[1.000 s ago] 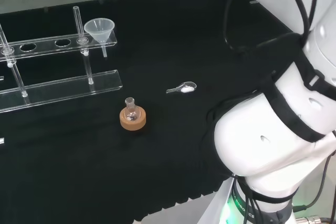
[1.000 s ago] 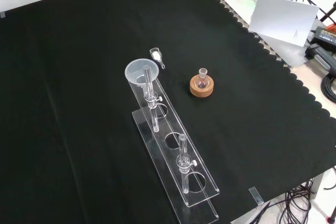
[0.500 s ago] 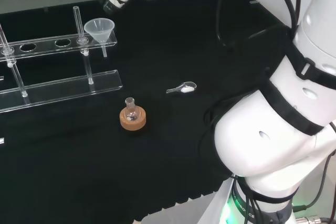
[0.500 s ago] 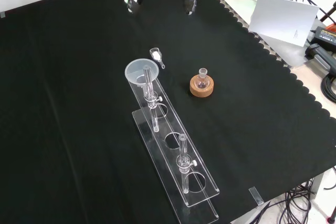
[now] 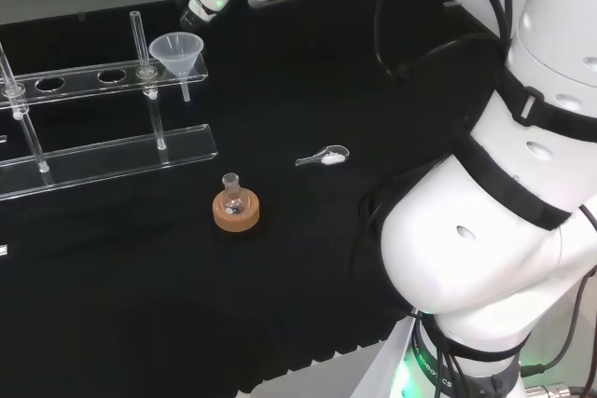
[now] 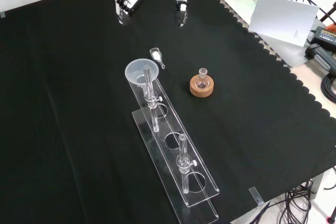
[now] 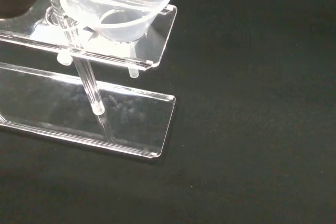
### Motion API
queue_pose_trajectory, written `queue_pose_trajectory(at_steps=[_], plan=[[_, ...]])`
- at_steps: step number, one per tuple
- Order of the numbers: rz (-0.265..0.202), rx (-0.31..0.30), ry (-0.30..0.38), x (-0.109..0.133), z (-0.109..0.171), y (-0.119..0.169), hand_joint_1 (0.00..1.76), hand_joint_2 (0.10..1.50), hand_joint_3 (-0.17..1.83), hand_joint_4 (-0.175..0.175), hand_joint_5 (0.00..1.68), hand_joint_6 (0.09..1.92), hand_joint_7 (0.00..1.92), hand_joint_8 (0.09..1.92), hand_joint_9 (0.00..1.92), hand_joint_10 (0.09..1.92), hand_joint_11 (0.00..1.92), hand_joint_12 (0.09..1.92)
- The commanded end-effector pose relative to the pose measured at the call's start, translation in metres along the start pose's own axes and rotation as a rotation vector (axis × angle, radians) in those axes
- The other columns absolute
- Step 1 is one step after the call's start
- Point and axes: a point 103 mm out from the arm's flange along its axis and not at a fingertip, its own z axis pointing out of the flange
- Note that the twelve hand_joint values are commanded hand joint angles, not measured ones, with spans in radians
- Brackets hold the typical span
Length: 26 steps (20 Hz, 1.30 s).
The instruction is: Pick up the funnel from the transparent funnel stand.
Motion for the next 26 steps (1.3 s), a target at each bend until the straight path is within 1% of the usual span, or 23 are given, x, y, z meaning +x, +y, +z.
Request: queue_pose_trajectory(at_steps=[1, 4, 6, 13, 18, 22, 26], plan=[[0.002, 0.016, -0.013, 0.002, 0.006, 0.015, 0.66, 0.65, 0.05, -0.035, 0.15, 0.09, 0.3, 0.57, 0.11, 0.84, 0.0, 1.23], [-0.004, 0.031, -0.022, 0.004, 0.01, 0.021, 0.66, 0.65, 0.05, -0.036, 0.15, 0.09, 0.34, 0.58, 0.12, 0.85, 0.0, 1.23], [-0.012, 0.038, -0.028, 0.007, 0.011, 0.027, 0.66, 0.65, 0.05, -0.037, 0.15, 0.09, 0.34, 0.58, 0.13, 0.85, 0.0, 1.23], [-0.052, 0.081, -0.061, 0.024, 0.021, 0.049, 0.65, 0.65, 0.05, -0.039, 0.14, 0.09, 0.23, 0.55, 0.1, 0.83, 0.0, 1.23], [-0.053, 0.115, -0.078, 0.029, 0.031, 0.062, 0.65, 0.65, 0.05, -0.041, 0.12, 0.09, 0.21, 0.55, 0.09, 0.83, 0.0, 1.22], [-0.056, 0.149, -0.076, 0.031, 0.042, 0.07, 0.65, 0.65, 0.05, -0.037, 0.13, 0.09, 0.21, 0.55, 0.09, 0.84, 0.0, 1.22], [-0.066, 0.167, -0.072, 0.034, 0.052, 0.077, 0.65, 0.66, 0.05, -0.035, 0.13, 0.09, 0.21, 0.56, 0.09, 0.84, 0.0, 1.21]])
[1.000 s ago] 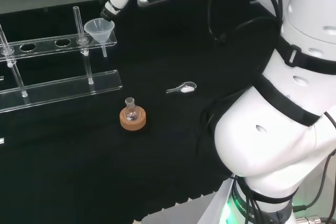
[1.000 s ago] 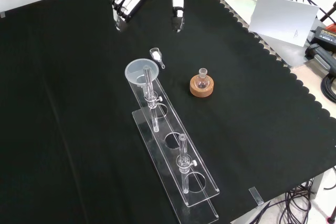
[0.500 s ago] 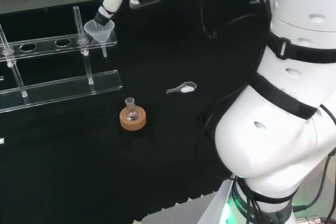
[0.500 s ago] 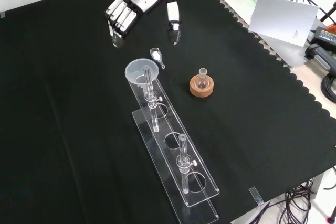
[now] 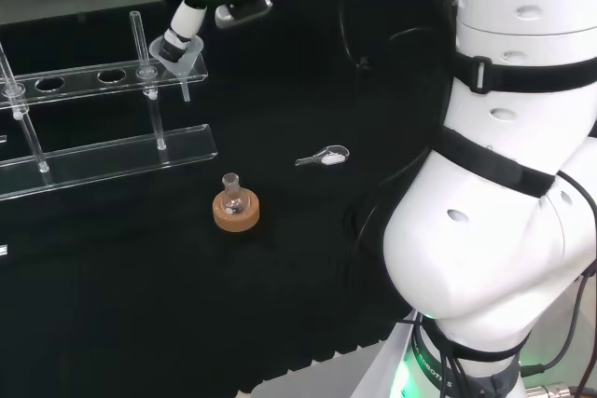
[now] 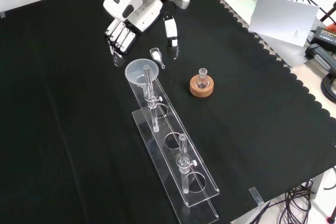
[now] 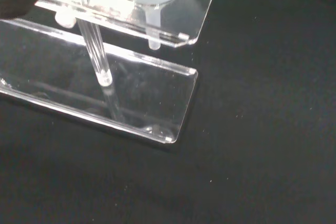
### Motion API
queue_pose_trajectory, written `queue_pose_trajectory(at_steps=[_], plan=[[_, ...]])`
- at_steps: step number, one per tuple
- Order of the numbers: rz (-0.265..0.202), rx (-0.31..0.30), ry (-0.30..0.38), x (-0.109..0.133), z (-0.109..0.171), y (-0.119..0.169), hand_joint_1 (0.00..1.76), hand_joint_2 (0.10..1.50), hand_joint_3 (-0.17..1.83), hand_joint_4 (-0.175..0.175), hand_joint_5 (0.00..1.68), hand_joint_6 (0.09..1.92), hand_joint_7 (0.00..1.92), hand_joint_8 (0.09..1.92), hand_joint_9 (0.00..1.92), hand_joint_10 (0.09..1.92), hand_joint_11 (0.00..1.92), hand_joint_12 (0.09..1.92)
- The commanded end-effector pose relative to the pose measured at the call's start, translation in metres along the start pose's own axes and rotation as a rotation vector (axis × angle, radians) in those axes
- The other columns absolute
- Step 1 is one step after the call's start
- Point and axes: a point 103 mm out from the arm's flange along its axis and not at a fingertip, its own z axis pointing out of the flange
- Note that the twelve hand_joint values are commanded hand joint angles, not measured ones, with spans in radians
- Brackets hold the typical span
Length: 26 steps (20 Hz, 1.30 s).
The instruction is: Pick up the funnel from the transparent funnel stand.
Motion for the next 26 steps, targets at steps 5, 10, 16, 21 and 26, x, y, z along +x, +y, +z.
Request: queue_pose_trajectory(at_steps=[5, 10, 16, 21, 26], plan=[[-0.026, 0.033, -0.006, 0.01, 0.012, 0.018, 0.65, 0.66, 0.05, -0.035, 0.13, 0.09, 0.21, 0.56, 0.1, 0.84, 0.0, 1.21], [-0.029, 0.04, -0.013, 0.011, 0.011, 0.026, 0.65, 0.66, 0.05, -0.036, 0.13, 0.09, 0.21, 0.56, 0.1, 0.84, 0.0, 1.2], [-0.009, 0.046, -0.014, 0.003, 0.011, 0.035, 0.65, 0.67, 0.05, -0.034, 0.15, 0.09, 0.21, 0.57, 0.11, 0.84, 0.0, 1.2], [-0.014, 0.065, -0.036, 0.003, 0.016, 0.036, 0.65, 0.67, 0.05, -0.032, 0.15, 0.09, 0.21, 0.57, 0.11, 0.84, 0.0, 1.19], [-0.007, 0.072, -0.045, -0.002, 0.017, 0.037, 0.64, 0.67, 0.05, -0.03, 0.16, 0.09, 0.22, 0.58, 0.11, 0.84, 0.0, 1.19]])
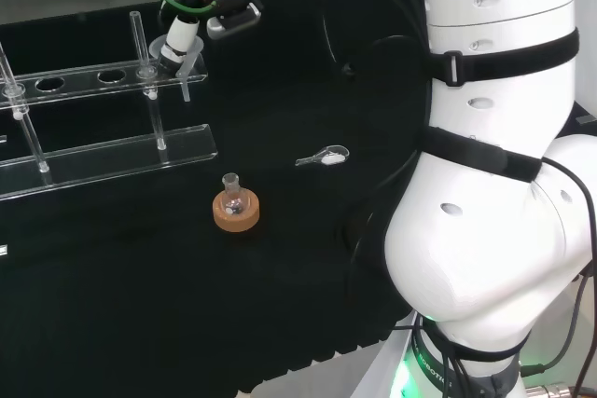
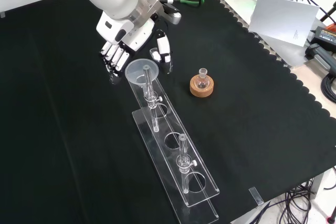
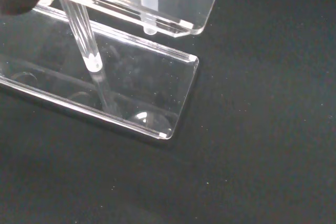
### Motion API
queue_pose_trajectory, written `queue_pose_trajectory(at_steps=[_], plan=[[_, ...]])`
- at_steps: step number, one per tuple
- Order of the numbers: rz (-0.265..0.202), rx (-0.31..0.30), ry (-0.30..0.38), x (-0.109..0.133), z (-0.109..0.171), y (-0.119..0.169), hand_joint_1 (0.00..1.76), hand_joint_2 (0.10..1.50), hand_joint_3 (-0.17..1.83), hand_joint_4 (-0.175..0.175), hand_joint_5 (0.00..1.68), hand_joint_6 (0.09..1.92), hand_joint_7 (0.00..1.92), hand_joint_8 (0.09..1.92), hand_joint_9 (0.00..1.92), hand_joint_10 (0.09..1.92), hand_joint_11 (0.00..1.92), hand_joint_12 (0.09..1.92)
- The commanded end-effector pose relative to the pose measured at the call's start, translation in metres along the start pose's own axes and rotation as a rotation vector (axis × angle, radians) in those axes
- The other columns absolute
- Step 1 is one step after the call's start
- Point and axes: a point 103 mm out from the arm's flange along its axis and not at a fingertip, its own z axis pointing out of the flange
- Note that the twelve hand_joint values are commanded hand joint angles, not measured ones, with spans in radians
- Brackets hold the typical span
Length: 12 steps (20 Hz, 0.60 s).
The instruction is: Pick up the funnel from the transparent funnel stand.
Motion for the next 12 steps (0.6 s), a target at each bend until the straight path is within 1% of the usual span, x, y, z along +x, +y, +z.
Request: queue_pose_trajectory(at_steps=[1, 12], plan=[[0.005, 0.006, -0.006, -0.0032, 0.0011, 0.0001, 0.64, 0.67, 0.05, -0.03, 0.16, 0.09, 0.22, 0.58, 0.11, 0.84, 0.0, 1.19], [0.021, 0.017, -0.005, -0.0115, 0.0045, 0.0031, 0.65, 0.69, 0.06, -0.026, 0.23, 0.09, 0.28, 0.6, 0.13, 0.84, 0.0, 1.19]])
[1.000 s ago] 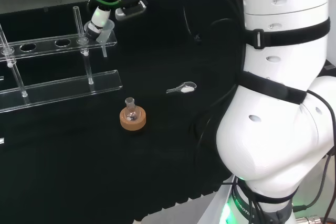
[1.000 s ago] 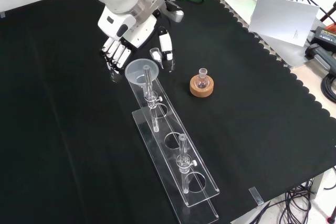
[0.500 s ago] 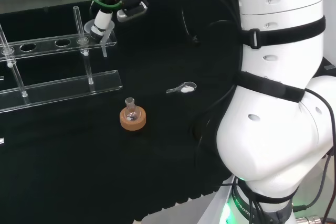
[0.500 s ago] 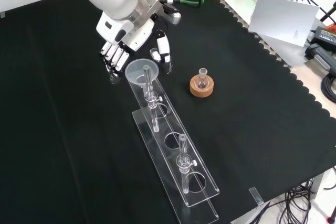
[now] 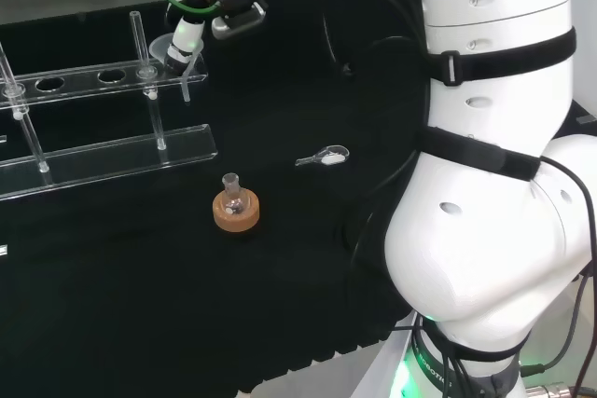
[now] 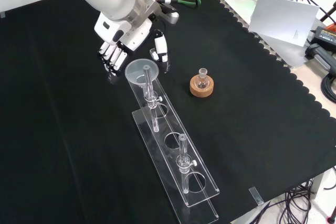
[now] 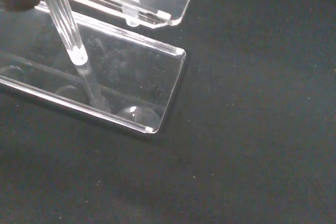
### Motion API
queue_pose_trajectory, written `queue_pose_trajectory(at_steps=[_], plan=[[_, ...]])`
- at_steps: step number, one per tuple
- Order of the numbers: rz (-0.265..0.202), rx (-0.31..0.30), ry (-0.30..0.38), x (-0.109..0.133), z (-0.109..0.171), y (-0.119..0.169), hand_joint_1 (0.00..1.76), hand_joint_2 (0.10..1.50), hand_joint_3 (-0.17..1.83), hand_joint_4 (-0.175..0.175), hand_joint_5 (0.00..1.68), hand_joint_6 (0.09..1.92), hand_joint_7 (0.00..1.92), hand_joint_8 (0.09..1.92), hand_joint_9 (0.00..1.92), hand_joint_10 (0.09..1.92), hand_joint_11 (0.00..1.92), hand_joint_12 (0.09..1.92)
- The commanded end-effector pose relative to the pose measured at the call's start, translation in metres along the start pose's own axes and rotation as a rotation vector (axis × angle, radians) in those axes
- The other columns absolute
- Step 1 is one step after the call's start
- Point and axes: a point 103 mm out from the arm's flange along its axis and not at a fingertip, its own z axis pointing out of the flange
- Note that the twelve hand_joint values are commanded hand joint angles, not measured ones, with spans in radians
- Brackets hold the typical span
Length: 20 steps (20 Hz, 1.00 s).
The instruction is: Pick up the funnel from the transparent funnel stand.
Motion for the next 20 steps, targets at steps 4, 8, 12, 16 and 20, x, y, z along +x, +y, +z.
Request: queue_pose_trajectory(at_steps=[4, 8, 12, 16, 20], plan=[[0.008, -0.011, -0.014, -0.0006, 0.0037, 0.0007, 0.65, 0.7, 0.06, -0.026, 0.23, 0.09, 0.29, 0.59, 0.13, 0.84, 0.0, 1.19], [0.011, -0.023, -0.035, 0.0005, 0.0034, 0.0016, 0.64, 0.7, 0.06, -0.024, 0.26, 0.09, 0.35, 0.58, 0.14, 0.83, 0.0, 1.21], [0.01, -0.018, -0.017, 0.0003, 0.0016, 0.0014, 0.64, 0.71, 0.07, -0.022, 0.3, 0.09, 0.4, 0.58, 0.15, 0.82, 0.0, 1.21], [0.012, -0.023, -0.019, -0.0007, -0.0003, 0.0001, 0.64, 0.71, 0.07, -0.022, 0.31, 0.09, 0.42, 0.57, 0.16, 0.82, 0.0, 1.21], [0.016, -0.018, -0.018, -0.0014, -0.0001, 0.0003, 0.64, 0.72, 0.07, -0.02, 0.35, 0.09, 0.45, 0.55, 0.18, 0.81, 0.0, 1.21]])
